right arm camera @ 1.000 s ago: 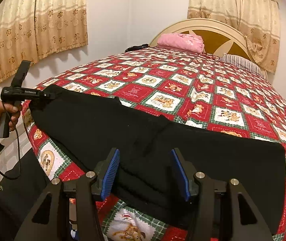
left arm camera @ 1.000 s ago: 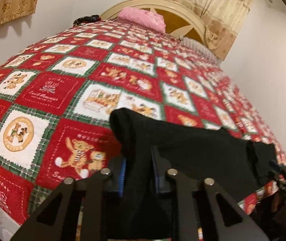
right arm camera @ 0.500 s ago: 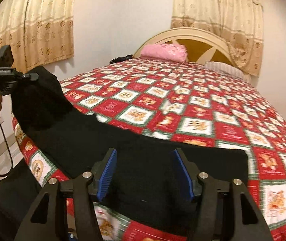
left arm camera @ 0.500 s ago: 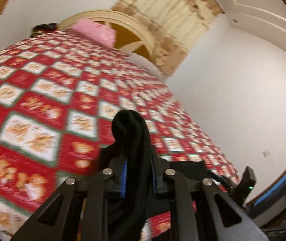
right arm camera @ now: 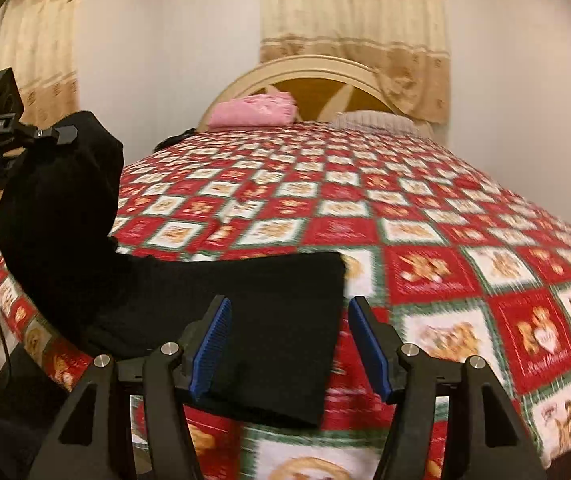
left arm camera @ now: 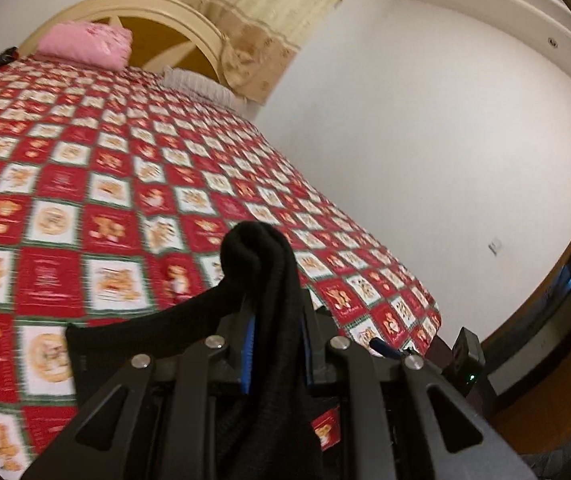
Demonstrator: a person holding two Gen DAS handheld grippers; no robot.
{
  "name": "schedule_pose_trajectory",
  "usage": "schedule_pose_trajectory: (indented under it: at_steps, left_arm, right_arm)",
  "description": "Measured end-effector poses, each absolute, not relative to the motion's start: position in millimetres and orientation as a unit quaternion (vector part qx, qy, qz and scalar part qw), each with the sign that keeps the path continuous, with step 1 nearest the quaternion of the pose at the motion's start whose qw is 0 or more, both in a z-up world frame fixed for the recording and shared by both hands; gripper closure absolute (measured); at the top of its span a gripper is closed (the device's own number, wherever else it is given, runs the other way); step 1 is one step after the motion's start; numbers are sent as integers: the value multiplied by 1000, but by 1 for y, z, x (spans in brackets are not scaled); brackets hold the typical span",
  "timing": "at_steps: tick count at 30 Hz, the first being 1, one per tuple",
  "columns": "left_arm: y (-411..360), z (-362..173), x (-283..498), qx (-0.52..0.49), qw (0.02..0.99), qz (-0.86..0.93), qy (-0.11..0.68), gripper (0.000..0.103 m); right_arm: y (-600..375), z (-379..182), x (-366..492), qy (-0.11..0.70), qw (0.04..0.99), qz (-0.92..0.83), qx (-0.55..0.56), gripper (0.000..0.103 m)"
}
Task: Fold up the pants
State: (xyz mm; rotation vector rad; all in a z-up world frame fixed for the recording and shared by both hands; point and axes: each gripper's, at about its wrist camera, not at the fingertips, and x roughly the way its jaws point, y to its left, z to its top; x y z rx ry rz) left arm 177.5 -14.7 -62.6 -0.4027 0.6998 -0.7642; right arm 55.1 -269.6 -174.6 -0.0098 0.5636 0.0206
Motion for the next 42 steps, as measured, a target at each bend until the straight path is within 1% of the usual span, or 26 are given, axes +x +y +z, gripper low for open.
schedule_pose_trajectory:
  at_steps: [8, 11, 14, 16, 18, 19, 20, 21, 22, 23, 24, 30, 34, 37, 42]
  left_arm:
    - [-91, -90, 189, -152, 830, -380, 380, 84]
    - [-118, -105, 190, -130, 825, -380, 397, 84]
    - [-138, -118, 190, -106, 832, -370, 399, 82]
    - [-146, -121, 186, -107, 830, -373, 400, 79]
    - [-148, -116, 181, -102, 833, -379, 389, 67]
    - [-147, -109, 173, -97, 834, -390, 377, 65]
    - [-148, -105, 171, -94, 837, -393, 368, 58]
    - [-147, -102, 169, -91, 842, -392, 360, 48]
    - [-140, -97, 165, -89, 849, -387, 348, 43]
    - [-133, -94, 163, -91, 856, -382, 337, 34]
    - [-124, -91, 160, -95, 860, -379, 328, 29]
    - [-74, -101, 157, -95, 891, -324, 302, 17]
    - [-47, -126, 161, -86, 910, -264, 308, 16]
    - [-34, -141, 166, -105, 909, -245, 321, 16]
    - [-27, -154, 168, -116, 909, -232, 326, 16]
  right_arm:
    - [-314, -186, 55, 285, 955, -48, 64, 40]
    - [-318, -190, 54, 283, 955, -54, 66, 40]
    - [-321, -193, 51, 279, 956, -56, 72, 39]
    - [-324, -196, 50, 277, 956, -53, 79, 39]
    - [-326, -196, 48, 274, 956, -56, 85, 39]
    - [-329, -195, 47, 271, 957, -56, 91, 39]
    - [-331, -195, 46, 267, 957, -56, 95, 39]
    - [-332, -194, 44, 264, 958, -58, 99, 39]
    - [-333, -193, 43, 262, 958, -58, 101, 39]
    - [-334, -192, 41, 259, 958, -60, 105, 39]
    - [-335, -191, 39, 258, 958, -60, 107, 38]
    - [-330, -179, 24, 246, 957, -33, 150, 38]
    - [-300, -165, 29, 257, 957, 9, 136, 38]
    - [-274, -162, 43, 278, 953, 33, 120, 38]
    - [-257, -179, 79, 350, 931, 20, 102, 39]
